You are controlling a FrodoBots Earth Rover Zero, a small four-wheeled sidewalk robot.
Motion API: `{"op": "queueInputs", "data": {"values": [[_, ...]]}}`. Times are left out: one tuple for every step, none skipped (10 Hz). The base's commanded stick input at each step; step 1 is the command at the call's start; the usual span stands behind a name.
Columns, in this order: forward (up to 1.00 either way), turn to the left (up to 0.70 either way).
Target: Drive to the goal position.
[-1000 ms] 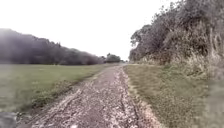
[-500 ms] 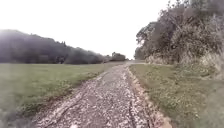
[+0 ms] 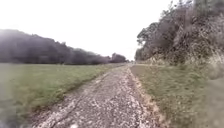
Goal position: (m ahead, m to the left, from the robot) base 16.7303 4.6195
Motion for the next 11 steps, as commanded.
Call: {"op": "queueInputs", "data": {"values": [[0.70,0.00],[0.70,-0.04],[0.70,-0.08],[0.70,-0.19],[0.70,-0.31],[0.70,-0.25],[0.70,-0.10],[0.70,0.00],[0.70,0.00],[0.70,0.00],[0.70,0.00]]}}
